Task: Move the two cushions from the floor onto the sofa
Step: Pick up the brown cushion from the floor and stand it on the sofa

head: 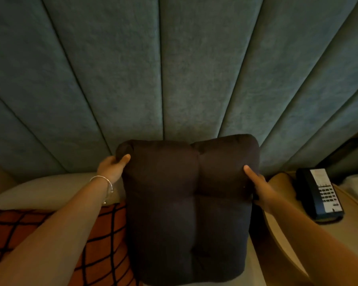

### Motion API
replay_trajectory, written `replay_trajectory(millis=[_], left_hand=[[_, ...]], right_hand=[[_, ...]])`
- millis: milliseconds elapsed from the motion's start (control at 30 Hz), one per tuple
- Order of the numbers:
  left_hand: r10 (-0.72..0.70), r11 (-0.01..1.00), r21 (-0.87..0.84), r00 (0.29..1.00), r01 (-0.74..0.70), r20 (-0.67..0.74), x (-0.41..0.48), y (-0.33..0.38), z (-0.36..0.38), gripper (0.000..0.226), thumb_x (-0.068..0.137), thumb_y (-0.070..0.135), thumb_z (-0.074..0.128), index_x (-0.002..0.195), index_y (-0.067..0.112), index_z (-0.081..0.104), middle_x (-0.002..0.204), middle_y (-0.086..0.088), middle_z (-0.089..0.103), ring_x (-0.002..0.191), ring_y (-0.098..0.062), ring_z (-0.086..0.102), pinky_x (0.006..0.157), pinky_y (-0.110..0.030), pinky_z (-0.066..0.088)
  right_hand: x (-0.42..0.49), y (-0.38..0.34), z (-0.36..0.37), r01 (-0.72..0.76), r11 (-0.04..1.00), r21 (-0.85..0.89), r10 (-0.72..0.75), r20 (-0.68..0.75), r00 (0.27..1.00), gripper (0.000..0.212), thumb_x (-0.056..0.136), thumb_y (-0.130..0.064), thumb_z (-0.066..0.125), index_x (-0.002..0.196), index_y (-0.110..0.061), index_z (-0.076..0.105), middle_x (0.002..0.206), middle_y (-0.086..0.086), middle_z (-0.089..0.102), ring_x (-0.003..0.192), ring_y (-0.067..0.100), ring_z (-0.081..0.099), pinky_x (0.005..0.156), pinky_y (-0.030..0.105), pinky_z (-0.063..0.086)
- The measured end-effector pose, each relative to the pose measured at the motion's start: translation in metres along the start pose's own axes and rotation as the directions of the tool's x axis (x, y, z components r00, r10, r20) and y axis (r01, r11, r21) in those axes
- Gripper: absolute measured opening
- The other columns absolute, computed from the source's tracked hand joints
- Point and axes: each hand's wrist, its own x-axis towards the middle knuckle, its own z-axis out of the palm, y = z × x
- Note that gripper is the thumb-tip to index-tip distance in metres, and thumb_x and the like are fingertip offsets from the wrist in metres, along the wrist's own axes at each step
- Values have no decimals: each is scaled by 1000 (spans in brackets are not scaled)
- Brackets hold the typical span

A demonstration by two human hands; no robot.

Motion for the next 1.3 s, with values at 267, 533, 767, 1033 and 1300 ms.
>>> replay_trajectory(millis=[267,533,767,1033,1300], left_hand=[[0,1000,-18,1000,-1,-31,0,-2,9,42,89,43,54,93,1,61,91,-14,56,96,-36,56,73,-34,36],[44,999,2,997,-44,-57,-9,-2,6,45,89,38,55,60,5,46,63,-8,45,63,-23,44,54,-34,30],[45,999,-18,996,-47,-73,-9,-2,6,46,88,37,57,55,9,40,59,-7,41,55,-17,40,52,-28,31],[38,997,-65,995,-45,-95,-7,-4,11,49,87,35,60,52,13,35,55,-3,35,52,-16,36,47,-28,28],[27,997,-65,996,-32,-85,-3,-8,12,48,86,39,59,54,13,35,57,-3,37,53,-17,37,48,-30,29]], right_hand=[[9,17,0,127,992,16,-125,-67,990,89,71,-63,59,143,-18,30,133,3,49,118,24,48,88,40,40],[-7,44,-16,349,758,-551,-523,-194,830,61,59,-51,79,97,-13,50,97,-1,55,85,16,55,68,28,45],[-5,42,-6,382,573,-725,-575,-23,818,33,86,-40,58,71,-12,50,71,6,54,63,20,54,53,27,33],[-4,38,-7,493,445,-748,-636,124,762,23,94,-27,49,72,-22,44,63,-4,47,59,11,49,52,25,31],[6,42,-4,437,637,-635,-587,-32,809,25,95,-26,47,73,-15,51,64,4,57,61,17,56,54,30,40]])
